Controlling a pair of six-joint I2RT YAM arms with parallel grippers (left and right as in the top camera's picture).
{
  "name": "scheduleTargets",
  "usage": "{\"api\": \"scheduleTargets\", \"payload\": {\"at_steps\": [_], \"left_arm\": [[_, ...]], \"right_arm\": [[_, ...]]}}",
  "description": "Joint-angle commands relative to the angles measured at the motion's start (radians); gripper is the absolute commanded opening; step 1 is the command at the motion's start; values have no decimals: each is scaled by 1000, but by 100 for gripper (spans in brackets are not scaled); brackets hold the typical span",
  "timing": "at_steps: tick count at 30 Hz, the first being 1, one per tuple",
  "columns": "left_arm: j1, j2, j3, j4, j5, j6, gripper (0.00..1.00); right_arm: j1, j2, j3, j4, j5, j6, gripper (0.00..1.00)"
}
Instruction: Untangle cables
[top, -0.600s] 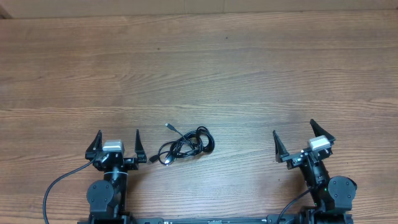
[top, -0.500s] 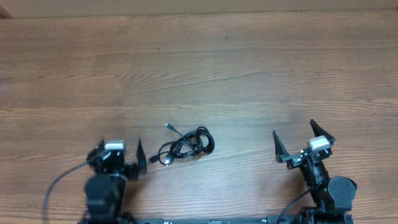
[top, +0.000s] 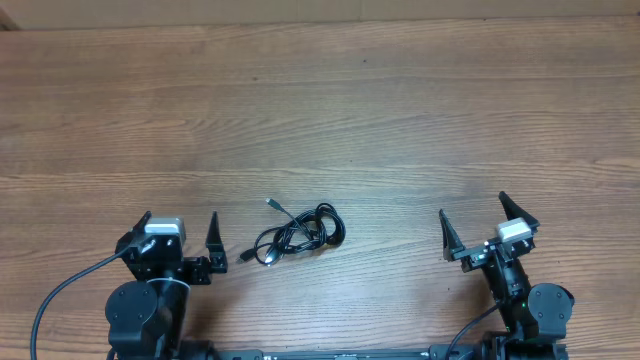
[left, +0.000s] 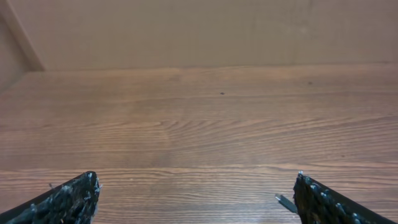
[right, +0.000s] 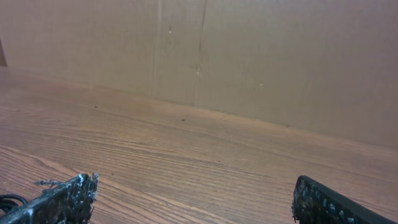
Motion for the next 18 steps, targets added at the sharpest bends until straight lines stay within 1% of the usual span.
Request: {"api": "scheduleTargets", "payload": {"at_steps": [1, 9, 14, 18], "left_arm": [[-3, 1, -6, 4, 34, -9, 99], [-3, 3, 8, 4, 123, 21, 100], [-3, 17, 31, -8, 130, 29, 100], [-3, 68, 73, -47, 149, 74, 100]], "right_arm": [[-3, -8, -10, 5, -1, -3, 100], [-3, -8, -10, 5, -1, -3, 100], [-3, -8, -10, 5, -1, -3, 100], [-3, -8, -10, 5, -1, -3, 100]]}}
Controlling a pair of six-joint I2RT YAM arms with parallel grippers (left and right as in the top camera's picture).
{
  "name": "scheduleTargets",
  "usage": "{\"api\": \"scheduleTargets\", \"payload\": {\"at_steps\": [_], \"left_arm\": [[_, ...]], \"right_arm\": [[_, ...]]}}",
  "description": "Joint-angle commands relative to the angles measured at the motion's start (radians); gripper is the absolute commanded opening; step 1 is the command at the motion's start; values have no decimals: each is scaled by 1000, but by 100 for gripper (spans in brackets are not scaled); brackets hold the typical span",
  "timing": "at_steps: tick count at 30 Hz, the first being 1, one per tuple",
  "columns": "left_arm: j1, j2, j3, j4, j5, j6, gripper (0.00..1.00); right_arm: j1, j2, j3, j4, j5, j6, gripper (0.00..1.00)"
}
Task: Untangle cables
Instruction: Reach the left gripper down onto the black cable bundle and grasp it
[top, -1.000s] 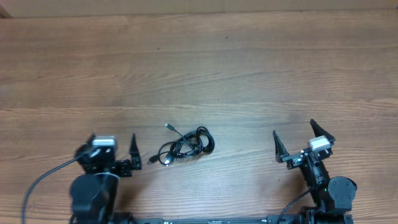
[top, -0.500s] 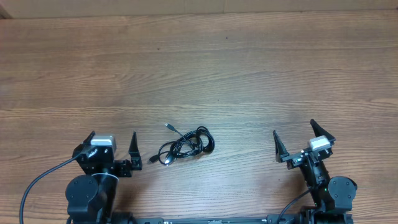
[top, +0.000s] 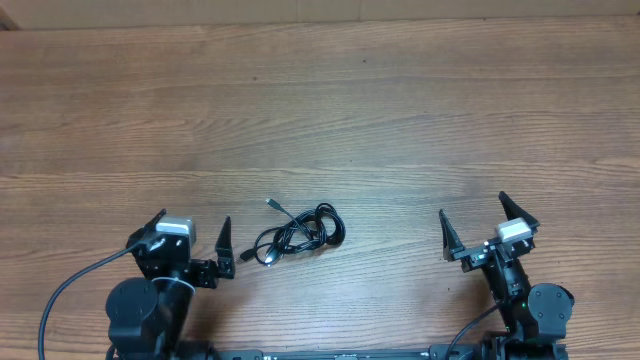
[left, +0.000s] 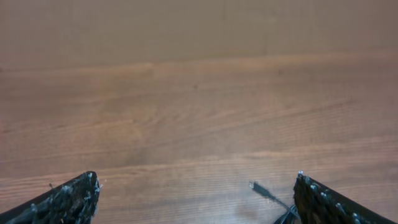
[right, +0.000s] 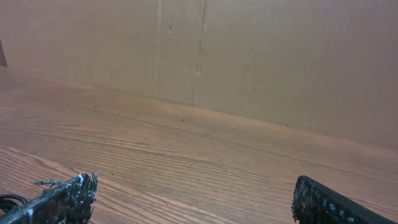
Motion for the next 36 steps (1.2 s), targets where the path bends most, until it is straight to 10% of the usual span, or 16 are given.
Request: {"api": "scheduleTargets", "payload": {"at_steps": [1, 18, 36], "left_arm": [[-3, 55, 67, -24, 45, 60, 100], [-27, 449, 338, -244, 367, 339, 100], [-485, 957, 514, -350, 44, 369, 100]], "right_arm": [[-3, -8, -10, 6, -1, -3, 100], [-3, -8, -10, 6, -1, -3, 100], [-3, -8, -10, 6, -1, -3, 100]]}}
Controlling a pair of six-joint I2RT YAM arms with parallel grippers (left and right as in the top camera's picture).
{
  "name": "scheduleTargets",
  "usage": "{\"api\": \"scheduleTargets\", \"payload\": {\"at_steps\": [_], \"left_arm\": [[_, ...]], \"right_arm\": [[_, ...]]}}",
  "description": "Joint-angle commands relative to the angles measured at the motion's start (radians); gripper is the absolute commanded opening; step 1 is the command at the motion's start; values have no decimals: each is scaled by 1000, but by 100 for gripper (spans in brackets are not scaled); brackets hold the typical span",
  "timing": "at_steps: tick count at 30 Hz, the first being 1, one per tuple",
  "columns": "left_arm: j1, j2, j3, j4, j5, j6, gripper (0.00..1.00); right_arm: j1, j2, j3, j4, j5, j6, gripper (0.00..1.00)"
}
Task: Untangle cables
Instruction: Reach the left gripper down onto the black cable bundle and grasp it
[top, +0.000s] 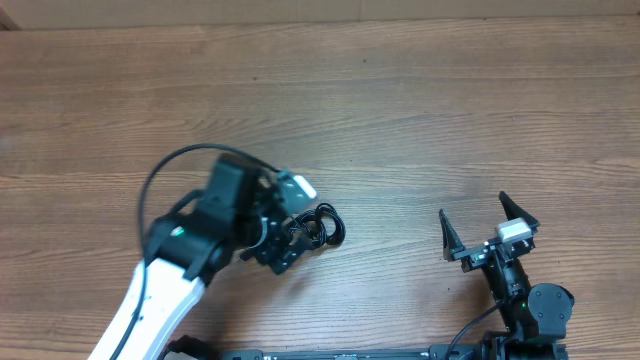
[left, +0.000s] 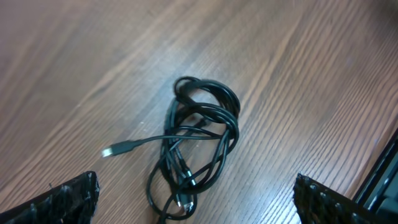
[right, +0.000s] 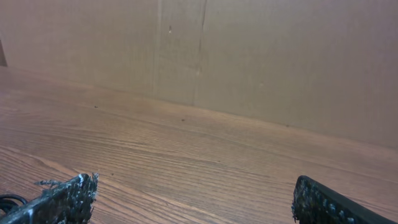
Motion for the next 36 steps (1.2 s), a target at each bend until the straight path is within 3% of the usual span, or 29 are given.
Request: {"api": "scheduleTargets", "payload": {"at_steps": [1, 9, 17, 20, 22, 24, 25, 34, 36], "left_arm": [[-58, 89, 26, -2, -109, 19, 100], [-74, 259, 25, -1, -134, 19, 99], [-74, 316, 25, 3, -134, 19, 100], [-74, 320, 25, 6, -134, 19, 82], [-74, 325, 25, 6, -134, 19, 79], [-74, 333, 24, 11, -135, 19, 96], [-74, 339, 24, 11, -132, 19, 100], [-98, 404, 24, 6, -134, 21, 100], [-99, 411, 24, 5, -134, 32, 95]], "right_arm": [[-3, -8, -10, 6, -1, -3, 100], [-3, -8, -10, 6, -1, -3, 100], [-3, -8, -10, 6, -1, -3, 100], [-3, -8, -10, 6, -1, -3, 100], [-3, -8, -10, 6, -1, -3, 100], [-3, -8, -10, 6, -1, -3, 100], [-3, -8, -10, 6, -1, -3, 100], [-3, -8, -10, 6, -1, -3, 100], [-3, -8, -10, 6, -1, -3, 100]]}}
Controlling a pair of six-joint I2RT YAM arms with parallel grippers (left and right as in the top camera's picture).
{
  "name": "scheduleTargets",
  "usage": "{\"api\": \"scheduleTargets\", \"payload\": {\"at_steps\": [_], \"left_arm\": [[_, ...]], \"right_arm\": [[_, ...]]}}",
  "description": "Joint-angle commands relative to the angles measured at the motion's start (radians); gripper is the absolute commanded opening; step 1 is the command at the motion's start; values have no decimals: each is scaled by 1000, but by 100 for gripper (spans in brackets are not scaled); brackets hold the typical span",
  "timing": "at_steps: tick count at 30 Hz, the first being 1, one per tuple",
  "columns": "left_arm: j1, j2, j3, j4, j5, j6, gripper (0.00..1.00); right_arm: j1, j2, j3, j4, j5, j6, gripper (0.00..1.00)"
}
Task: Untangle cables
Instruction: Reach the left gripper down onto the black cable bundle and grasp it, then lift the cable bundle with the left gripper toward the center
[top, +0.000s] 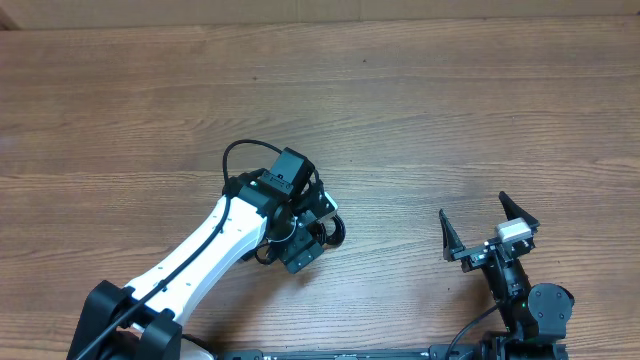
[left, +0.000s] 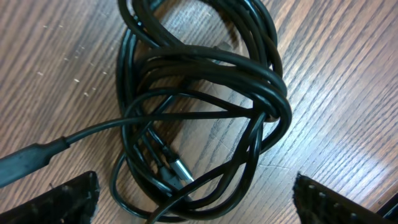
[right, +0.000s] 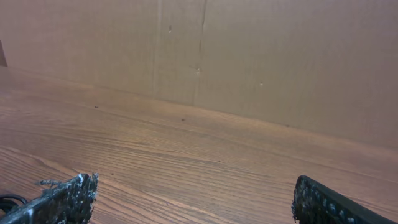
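A black cable bundle (left: 205, 93) lies coiled and knotted on the wooden table (top: 420, 120). Its loops fill the left wrist view. One plug end (left: 28, 158) sticks out to the left, and a metal-tipped plug (left: 180, 169) lies inside the loops. My left gripper (left: 196, 199) is open, low over the bundle, with a fingertip on each side of it. Overhead, the left gripper (top: 310, 238) covers most of the cable (top: 337, 231). My right gripper (top: 485, 232) stands open near the table's front right, holding nothing.
A brown cardboard wall (right: 249, 56) rises behind the far edge of the table. A bit of black cable (right: 6, 202) shows at the lower left corner of the right wrist view. The left arm (top: 200, 265) stretches from the front left toward the middle.
My left gripper has dropped from well above the cable bundle to just over it, so the loops now fill its view. It is still open. The right arm has not moved.
Both grippers stood open at the table's front edge, with the bundle between them. The left gripper then turned toward the cable, then hung above the bundle looking down. Now it is low over the loops. The cable lies where it was.
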Motion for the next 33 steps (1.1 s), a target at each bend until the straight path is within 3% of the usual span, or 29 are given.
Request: {"api": "scheduleTargets", "payload": {"at_steps": [1, 7, 13, 18, 20, 28, 33], "left_arm": [[-8, 18, 20, -1, 1, 21, 94], [-8, 58, 19, -7, 1, 23, 85], [-31, 106, 19, -2, 1, 33, 64], [-45, 110, 19, 18, 1, 32, 16], [-46, 110, 19, 22, 1, 32, 4], [-46, 106, 40, -4, 6, 24, 4], [-46, 76, 167, -94, 74, 17, 4]], "right_arm": [[-3, -8, -10, 6, -2, -3, 100], [-3, -8, -10, 6, -2, -3, 100], [-3, -8, -10, 6, -2, -3, 100], [-3, -8, -10, 6, -2, -3, 100], [-3, -8, -10, 6, -2, -3, 100], [-3, -8, -10, 6, -2, -3, 100], [-3, -8, -10, 6, -2, -3, 100]]}}
